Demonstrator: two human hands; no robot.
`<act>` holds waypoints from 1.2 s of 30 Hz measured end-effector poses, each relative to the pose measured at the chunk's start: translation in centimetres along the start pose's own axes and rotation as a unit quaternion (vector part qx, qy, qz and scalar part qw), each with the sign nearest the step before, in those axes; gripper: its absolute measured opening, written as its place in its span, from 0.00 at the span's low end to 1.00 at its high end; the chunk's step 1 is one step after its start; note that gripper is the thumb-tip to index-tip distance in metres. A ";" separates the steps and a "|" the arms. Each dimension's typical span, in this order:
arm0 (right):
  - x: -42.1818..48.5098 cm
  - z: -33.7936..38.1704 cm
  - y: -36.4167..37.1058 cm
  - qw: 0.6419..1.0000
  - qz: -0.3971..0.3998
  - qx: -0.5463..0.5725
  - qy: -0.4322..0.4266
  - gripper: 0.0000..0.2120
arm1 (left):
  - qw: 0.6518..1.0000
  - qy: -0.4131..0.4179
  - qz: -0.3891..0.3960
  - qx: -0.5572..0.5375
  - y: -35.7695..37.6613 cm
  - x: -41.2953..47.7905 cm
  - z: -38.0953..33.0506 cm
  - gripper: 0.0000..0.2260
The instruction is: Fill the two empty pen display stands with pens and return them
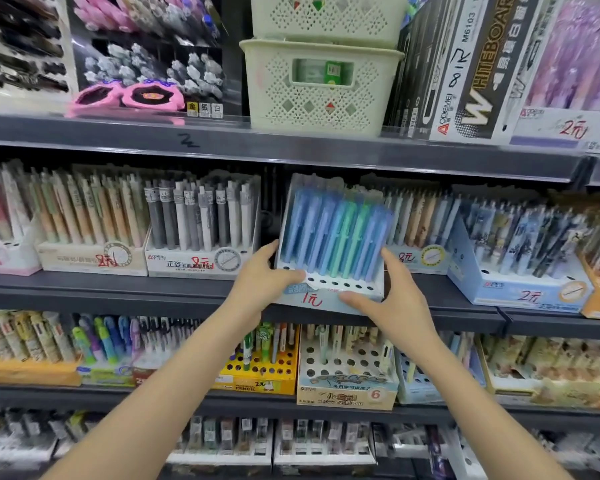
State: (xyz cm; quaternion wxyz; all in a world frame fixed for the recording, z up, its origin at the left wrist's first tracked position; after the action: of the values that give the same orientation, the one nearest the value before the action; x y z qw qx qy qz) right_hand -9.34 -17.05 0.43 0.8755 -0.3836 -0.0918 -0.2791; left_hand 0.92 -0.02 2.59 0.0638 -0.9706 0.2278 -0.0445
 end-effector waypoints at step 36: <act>4.8 1.9 4.7 0.991 -0.076 -0.087 0.063 0.47 | 0.736 0.273 -0.113 0.610 -8.1 1.8 8.2 0.31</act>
State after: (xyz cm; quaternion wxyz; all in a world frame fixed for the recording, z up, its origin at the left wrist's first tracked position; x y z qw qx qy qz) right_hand -2.62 -15.12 0.62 0.8190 -0.4319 -0.0410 -0.3754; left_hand 6.98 7.20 -4.28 0.5716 -0.6888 0.0480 -0.4434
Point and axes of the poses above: each hand's wrist, its own x-axis towards the middle knuckle, its own y-axis out of the palm, z = x × y, the point moved 1 cm from there along x, towards the middle knuckle, and after that the axes turned 1 degree about z, right-handed, at the moved point
